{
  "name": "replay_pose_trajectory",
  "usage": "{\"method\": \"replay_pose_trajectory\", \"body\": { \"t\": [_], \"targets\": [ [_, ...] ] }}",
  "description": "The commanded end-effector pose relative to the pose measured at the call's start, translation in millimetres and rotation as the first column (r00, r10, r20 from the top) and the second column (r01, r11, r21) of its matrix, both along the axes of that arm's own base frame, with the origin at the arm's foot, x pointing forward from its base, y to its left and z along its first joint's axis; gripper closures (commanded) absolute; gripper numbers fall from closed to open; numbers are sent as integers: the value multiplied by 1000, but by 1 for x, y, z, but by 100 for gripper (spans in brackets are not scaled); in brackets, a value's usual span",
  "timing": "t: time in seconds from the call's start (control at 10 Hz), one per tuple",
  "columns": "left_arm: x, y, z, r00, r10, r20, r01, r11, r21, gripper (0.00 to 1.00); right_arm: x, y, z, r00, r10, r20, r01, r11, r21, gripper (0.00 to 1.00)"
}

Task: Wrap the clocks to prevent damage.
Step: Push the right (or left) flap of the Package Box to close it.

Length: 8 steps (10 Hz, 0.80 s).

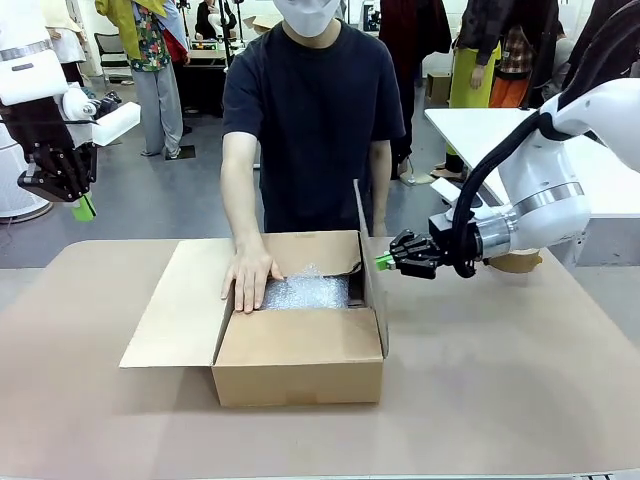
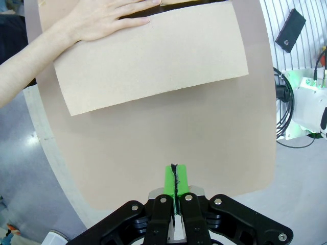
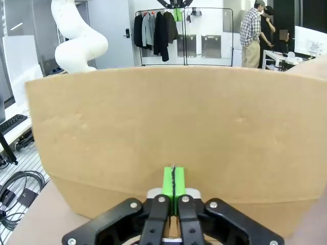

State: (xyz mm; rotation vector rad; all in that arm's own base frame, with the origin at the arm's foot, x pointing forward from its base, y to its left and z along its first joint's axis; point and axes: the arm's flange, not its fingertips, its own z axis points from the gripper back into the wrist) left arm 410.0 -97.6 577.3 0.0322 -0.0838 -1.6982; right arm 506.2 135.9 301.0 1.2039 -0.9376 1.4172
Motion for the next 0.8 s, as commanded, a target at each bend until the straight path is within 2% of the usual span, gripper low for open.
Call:
{"method": "replay_pose_trajectory", "body": {
  "t": [0.0,0.5,0.7],
  "targets": [
    [-1,0,0,1000,20,12,-20,1000,3,99,7,13,-11,1000,-3,8,3,1000,1,99],
    [-1,0,0,1000,20,12,-20,1000,3,99,9,18,-29,1000,-1,4,2,999,-47,99],
    [-1,0,0,1000,20,12,-20,1000,3,99,11,13,-48,999,-41,36,47,985,-165,99]
  ]
}}
